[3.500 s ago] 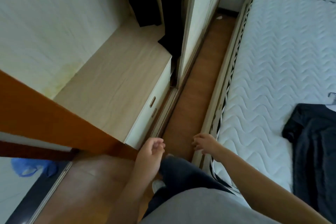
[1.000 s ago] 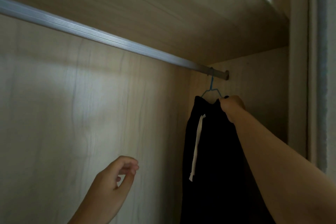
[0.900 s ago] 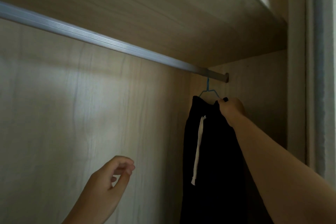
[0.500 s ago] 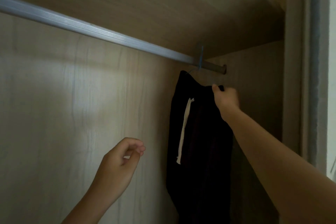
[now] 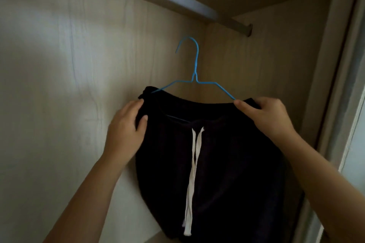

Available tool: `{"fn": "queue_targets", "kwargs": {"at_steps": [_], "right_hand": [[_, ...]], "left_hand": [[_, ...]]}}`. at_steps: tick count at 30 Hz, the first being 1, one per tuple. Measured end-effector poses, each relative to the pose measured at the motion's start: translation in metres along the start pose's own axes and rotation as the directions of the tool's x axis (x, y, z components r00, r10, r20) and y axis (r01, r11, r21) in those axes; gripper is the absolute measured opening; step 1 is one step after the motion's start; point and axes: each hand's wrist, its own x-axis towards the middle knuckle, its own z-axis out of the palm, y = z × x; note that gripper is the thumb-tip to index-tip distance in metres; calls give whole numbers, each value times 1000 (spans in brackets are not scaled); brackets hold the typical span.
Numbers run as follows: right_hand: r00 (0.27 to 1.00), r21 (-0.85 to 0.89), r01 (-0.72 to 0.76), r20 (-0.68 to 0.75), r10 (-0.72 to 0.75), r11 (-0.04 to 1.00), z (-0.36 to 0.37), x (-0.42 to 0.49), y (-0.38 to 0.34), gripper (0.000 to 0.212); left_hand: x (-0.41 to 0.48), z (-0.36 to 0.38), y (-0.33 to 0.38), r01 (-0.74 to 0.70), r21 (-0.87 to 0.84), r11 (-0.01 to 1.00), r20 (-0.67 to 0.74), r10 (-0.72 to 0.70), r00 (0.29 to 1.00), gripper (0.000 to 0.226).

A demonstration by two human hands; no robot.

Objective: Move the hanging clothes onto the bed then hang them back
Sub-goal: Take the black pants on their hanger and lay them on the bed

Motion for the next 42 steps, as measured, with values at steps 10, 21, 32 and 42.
{"fn": "queue_targets", "kwargs": {"at_steps": [10, 21, 32, 42], "right_hand": [[993, 105, -47, 111, 35, 993, -4, -52, 44, 45], [869, 19, -457, 225, 442, 889, 38, -201, 133, 50], [647, -100, -761, -34, 762, 641, 14, -399, 181, 36], [363, -48, -928, -339, 868, 370, -45, -553, 159, 36]], "left_hand": [[-19, -2, -32, 201, -26, 979, 233, -190, 954, 32], [-144, 9, -49, 161, -4, 987, 419, -145, 896, 57], [-261, 55, -19, -255, -45, 966, 722, 208, 660, 50], [-361, 70, 65, -278, -506, 817, 713, 577, 399, 79]]}}
